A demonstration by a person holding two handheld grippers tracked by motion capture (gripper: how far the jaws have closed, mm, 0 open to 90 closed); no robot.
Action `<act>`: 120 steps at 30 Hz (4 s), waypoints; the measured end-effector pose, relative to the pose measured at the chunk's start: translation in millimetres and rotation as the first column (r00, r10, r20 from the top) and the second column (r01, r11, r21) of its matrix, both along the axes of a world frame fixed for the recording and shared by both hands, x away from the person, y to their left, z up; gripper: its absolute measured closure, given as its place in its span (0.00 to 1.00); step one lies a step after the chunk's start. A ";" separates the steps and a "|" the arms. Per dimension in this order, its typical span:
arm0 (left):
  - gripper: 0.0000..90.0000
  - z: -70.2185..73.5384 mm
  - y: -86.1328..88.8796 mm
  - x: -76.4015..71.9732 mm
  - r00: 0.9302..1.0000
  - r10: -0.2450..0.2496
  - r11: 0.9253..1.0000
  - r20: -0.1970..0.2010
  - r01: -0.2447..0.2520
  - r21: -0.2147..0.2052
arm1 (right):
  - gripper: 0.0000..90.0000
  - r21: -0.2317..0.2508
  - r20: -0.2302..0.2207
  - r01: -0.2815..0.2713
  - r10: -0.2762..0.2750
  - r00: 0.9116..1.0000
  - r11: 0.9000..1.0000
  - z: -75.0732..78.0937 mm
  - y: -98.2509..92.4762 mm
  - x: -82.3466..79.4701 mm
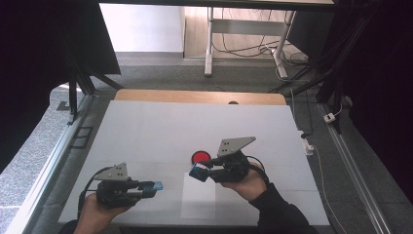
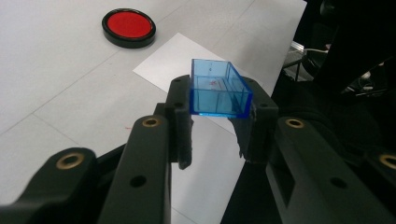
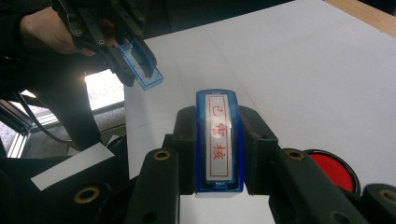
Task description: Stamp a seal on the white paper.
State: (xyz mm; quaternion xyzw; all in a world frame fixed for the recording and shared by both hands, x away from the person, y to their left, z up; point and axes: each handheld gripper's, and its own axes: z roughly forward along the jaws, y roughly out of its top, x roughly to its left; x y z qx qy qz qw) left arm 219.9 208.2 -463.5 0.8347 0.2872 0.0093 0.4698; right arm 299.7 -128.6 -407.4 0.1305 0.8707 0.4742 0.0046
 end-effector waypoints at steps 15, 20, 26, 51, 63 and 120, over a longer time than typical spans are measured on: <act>0.76 0.5 4.3 -0.8 0.999 0.026 1.000 0.019 -0.026 0.006 | 0.78 -0.104 0.029 0.012 -0.009 1.000 0.995 -25.4 10.1 2.2; 0.76 -0.1 4.9 -2.4 0.999 0.044 0.999 0.022 -0.044 0.024 | 0.78 -0.148 0.055 0.016 -0.007 0.998 0.989 -39.1 14.0 4.7; 0.76 -1.5 7.3 -4.9 0.997 0.074 0.996 0.017 -0.075 0.041 | 0.78 -0.179 0.068 0.027 -0.015 0.998 0.983 -49.6 16.2 7.5; 0.76 -10.0 25.5 -15.9 0.985 0.170 0.983 -0.012 -0.169 0.068 | 0.78 -0.263 0.042 0.075 -0.066 0.997 0.962 -82.9 20.8 17.2; 0.76 -11.0 28.1 -17.7 0.983 0.182 0.981 -0.018 -0.180 0.076 | 0.78 -0.300 0.042 0.078 -0.069 0.997 0.951 -89.3 23.7 18.4; 0.76 -11.7 38.1 -26.1 0.977 0.210 0.976 -0.025 -0.207 0.072 | 0.79 -0.269 0.024 0.100 -0.097 0.995 0.958 -94.5 20.7 18.5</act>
